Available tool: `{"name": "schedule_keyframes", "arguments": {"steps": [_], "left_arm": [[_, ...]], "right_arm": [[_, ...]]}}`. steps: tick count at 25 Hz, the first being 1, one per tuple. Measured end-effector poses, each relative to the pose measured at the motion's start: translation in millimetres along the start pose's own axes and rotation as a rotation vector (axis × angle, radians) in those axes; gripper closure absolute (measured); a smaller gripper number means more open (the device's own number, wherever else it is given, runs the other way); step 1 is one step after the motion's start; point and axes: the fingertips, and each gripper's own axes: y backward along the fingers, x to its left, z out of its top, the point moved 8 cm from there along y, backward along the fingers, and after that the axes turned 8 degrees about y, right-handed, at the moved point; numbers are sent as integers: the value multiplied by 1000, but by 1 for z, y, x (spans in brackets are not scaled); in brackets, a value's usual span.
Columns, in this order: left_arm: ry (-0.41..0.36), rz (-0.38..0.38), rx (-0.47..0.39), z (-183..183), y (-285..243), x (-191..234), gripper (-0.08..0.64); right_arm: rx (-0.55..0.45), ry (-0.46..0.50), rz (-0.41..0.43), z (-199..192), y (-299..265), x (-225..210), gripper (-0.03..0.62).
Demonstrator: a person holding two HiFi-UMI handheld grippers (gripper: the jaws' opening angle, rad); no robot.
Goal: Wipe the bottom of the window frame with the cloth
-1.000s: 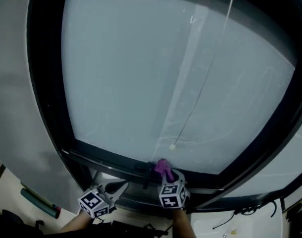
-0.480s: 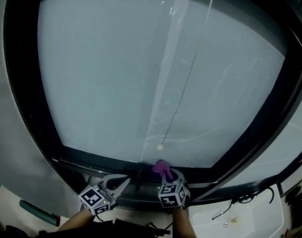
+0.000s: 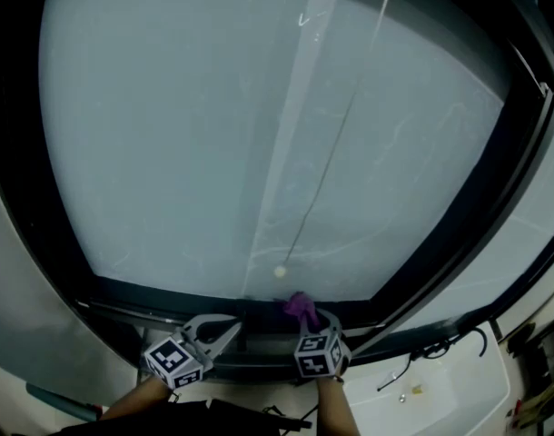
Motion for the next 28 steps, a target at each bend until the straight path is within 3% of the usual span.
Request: {"name": "schedule_keyframes", "arguments": {"steps": [4,24,28], "left_arm": [[-36,-11,-5,-9,-3,7,558],[25,-61,0,-11,-21,13,558],[-15,-55,16,-11,-22,12,558]], "right_arm": [[4,-36,-18,-7,1,-8,517],[87,-64,-116,-40,5,-54,517],[97,-65,-129,-46,5,-60,517]]}}
